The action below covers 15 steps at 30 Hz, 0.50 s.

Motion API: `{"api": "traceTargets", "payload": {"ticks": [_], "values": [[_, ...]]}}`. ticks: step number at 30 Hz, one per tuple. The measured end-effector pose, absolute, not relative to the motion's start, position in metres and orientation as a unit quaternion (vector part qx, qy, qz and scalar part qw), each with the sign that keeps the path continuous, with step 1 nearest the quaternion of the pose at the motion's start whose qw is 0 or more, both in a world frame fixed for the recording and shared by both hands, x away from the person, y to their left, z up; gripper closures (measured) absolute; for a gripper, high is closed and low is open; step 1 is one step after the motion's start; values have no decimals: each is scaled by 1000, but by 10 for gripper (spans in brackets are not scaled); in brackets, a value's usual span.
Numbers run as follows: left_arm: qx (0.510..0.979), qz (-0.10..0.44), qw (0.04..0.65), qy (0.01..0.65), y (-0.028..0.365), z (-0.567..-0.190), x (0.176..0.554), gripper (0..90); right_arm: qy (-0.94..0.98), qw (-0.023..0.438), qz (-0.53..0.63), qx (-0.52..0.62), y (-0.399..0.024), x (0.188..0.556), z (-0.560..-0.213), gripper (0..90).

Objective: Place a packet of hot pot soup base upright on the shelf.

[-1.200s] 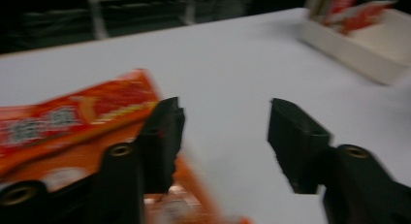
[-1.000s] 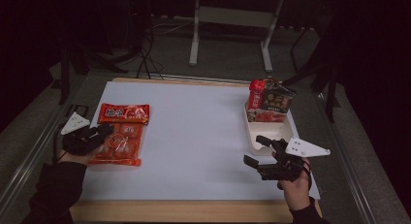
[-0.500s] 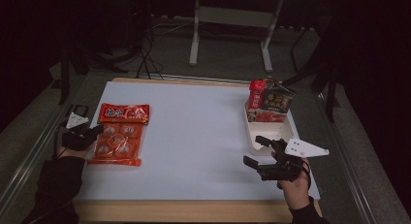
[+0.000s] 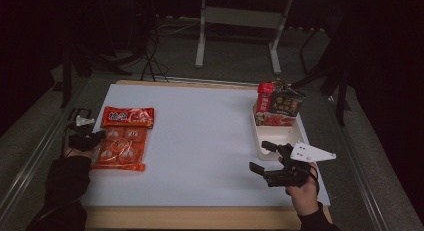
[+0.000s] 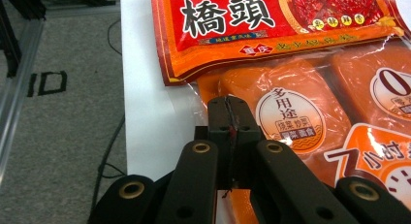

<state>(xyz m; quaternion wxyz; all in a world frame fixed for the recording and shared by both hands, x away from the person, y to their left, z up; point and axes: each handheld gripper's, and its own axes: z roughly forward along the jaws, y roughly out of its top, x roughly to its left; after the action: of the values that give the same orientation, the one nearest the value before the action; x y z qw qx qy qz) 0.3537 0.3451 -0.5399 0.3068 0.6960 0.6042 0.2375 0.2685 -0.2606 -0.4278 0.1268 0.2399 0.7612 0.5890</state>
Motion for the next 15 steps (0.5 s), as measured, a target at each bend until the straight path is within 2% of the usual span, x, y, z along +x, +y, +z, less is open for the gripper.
{"api": "traceTargets", "payload": {"ticks": [7, 15], "values": [[706, 226, 309, 596, 330, -538, 356, 900, 762, 126, 589, 238, -260, 269, -427, 150], [733, 195, 334, 559, 283, -538, 360, 900, 764, 126, 587, 236, -259, 268, -427, 150]]}}
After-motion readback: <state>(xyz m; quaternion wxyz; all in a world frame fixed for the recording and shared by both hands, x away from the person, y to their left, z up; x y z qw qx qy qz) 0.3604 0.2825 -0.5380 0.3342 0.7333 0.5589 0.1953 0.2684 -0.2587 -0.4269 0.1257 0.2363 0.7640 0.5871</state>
